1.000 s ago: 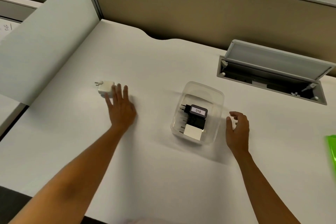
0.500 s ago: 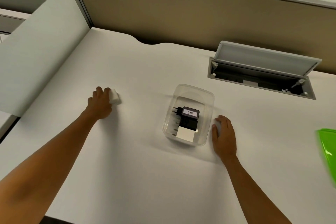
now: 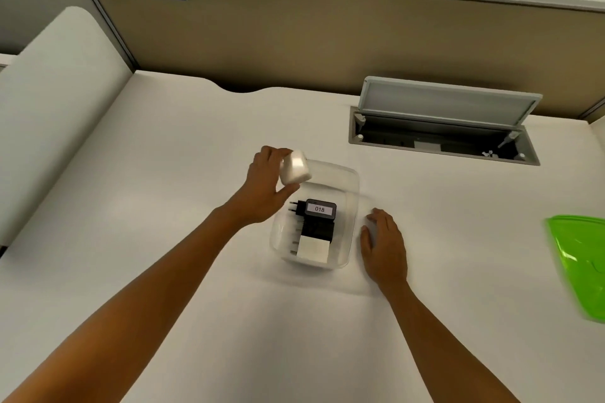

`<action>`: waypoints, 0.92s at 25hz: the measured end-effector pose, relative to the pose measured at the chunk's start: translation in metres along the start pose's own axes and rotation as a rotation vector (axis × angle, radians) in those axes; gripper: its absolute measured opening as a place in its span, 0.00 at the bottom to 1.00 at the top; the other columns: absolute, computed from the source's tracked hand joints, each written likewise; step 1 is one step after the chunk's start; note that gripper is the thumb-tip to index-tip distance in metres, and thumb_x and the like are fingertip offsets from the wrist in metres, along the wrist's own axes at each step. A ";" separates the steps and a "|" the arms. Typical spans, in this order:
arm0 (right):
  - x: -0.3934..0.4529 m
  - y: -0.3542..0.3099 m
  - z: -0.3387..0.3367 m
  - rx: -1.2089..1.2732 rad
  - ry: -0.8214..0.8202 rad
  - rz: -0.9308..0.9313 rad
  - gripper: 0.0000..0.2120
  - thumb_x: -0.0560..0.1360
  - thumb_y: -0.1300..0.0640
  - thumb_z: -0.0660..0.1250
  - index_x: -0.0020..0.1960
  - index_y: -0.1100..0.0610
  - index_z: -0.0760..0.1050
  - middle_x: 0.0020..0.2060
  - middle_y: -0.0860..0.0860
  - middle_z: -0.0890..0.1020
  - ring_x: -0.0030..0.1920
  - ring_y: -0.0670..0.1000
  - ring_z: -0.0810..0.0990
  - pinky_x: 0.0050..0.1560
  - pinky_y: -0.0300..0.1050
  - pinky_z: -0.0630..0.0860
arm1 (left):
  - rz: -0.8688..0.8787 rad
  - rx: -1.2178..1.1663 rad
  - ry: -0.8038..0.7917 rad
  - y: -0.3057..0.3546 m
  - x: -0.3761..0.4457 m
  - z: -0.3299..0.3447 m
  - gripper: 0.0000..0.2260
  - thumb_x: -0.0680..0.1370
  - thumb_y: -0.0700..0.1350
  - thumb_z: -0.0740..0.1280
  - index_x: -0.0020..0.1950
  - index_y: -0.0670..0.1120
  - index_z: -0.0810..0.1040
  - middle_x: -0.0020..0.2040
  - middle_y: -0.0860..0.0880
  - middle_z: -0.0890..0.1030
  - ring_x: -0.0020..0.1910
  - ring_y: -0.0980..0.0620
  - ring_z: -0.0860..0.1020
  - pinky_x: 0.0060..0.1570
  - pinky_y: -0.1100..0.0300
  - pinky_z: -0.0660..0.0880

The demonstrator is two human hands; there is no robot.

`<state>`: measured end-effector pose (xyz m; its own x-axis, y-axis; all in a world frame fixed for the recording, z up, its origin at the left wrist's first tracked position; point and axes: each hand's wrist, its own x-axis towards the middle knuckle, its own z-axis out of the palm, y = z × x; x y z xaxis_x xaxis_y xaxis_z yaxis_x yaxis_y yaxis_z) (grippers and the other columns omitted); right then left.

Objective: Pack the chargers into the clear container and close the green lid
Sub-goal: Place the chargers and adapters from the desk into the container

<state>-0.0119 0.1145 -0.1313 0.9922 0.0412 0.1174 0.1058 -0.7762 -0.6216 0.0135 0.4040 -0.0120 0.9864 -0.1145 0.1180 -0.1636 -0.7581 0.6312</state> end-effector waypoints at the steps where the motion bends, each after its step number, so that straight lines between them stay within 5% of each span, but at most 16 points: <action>1: 0.000 0.001 0.000 -0.003 -0.001 0.000 0.17 0.79 0.55 0.62 0.67 0.59 0.73 0.68 0.53 0.75 0.68 0.54 0.73 0.69 0.51 0.71 | 0.065 0.005 -0.084 0.013 0.008 0.007 0.27 0.77 0.49 0.69 0.72 0.44 0.64 0.64 0.45 0.68 0.60 0.48 0.68 0.62 0.55 0.67; 9: 0.001 0.006 0.006 0.006 0.011 0.026 0.18 0.79 0.52 0.62 0.68 0.56 0.72 0.69 0.52 0.75 0.69 0.53 0.73 0.70 0.46 0.68 | 0.028 0.311 -0.437 0.028 0.051 0.066 0.29 0.77 0.43 0.69 0.75 0.41 0.61 0.70 0.42 0.65 0.67 0.44 0.68 0.68 0.50 0.69; 23: 0.002 0.012 0.011 -0.007 0.020 0.051 0.18 0.80 0.50 0.61 0.68 0.54 0.72 0.69 0.50 0.74 0.70 0.52 0.72 0.70 0.39 0.62 | -0.209 0.012 -0.325 0.017 0.047 0.087 0.20 0.79 0.37 0.66 0.70 0.42 0.69 0.69 0.43 0.73 0.65 0.44 0.73 0.68 0.52 0.69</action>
<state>-0.0081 0.1124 -0.1469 0.9948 -0.0107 0.1010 0.0547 -0.7811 -0.6220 0.0585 0.3299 -0.0618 0.9527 -0.1530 -0.2626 0.0396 -0.7942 0.6064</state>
